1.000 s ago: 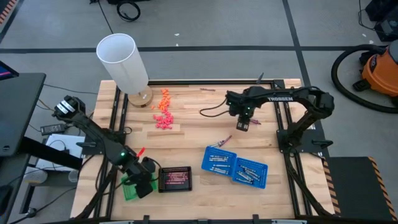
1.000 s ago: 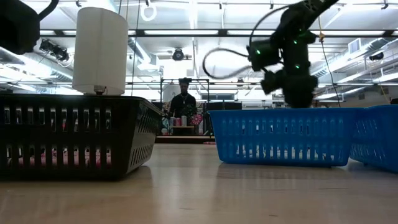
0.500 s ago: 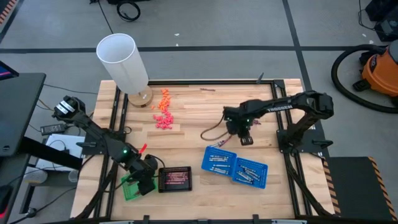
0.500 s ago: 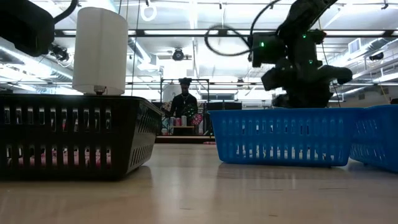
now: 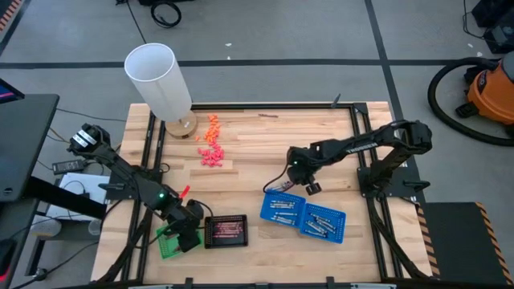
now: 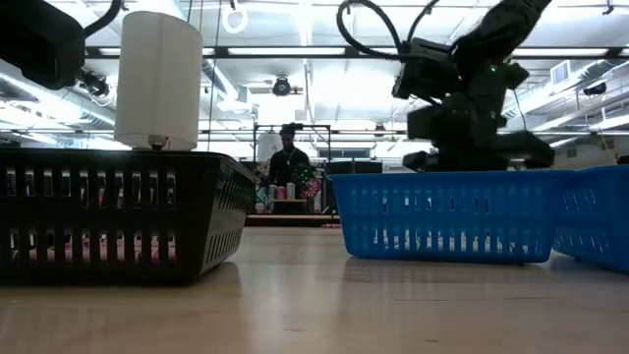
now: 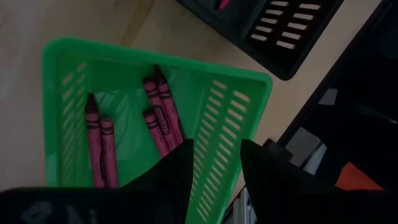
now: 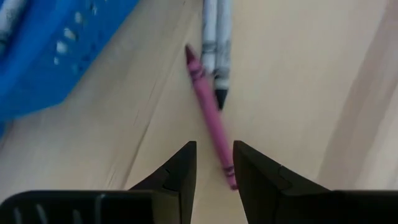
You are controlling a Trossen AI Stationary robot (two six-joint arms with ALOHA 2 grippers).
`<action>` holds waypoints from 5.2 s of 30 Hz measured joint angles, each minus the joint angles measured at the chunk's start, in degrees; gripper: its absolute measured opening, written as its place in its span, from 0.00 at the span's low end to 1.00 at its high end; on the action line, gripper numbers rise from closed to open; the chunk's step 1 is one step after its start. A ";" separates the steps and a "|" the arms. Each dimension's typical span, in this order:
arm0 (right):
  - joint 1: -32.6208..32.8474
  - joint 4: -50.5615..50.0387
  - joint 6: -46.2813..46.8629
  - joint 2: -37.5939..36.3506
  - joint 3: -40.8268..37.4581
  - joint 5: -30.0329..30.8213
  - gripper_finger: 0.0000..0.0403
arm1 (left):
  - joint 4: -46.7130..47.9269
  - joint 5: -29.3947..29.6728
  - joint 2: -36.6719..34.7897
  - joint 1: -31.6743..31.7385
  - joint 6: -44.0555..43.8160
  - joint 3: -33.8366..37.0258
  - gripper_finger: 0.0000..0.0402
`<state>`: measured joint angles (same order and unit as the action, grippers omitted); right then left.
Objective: Sort crayons
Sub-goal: Put the red crayon into the green bin
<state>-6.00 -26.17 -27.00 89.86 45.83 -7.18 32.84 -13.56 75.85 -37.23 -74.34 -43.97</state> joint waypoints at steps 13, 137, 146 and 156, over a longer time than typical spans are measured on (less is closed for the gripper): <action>0.02 6.60 0.02 0.00 -3.40 0.22 0.28 | 0.00 -0.20 0.00 0.00 0.15 0.00 0.35; 5.95 17.15 28.95 -0.42 24.65 -9.98 0.29 | -30.63 47.87 -6.48 16.90 50.78 -7.10 0.09; 3.37 8.85 30.97 -0.39 24.67 -8.76 0.43 | -19.23 42.46 -7.17 14.98 41.31 -7.04 0.09; 2.14 2.11 30.28 -0.39 22.91 -5.97 0.47 | 5.00 19.80 -7.41 11.16 22.76 -7.04 0.10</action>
<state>-3.86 -24.06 3.28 89.47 68.74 -13.15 37.84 6.24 68.45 -26.07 -51.59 -51.00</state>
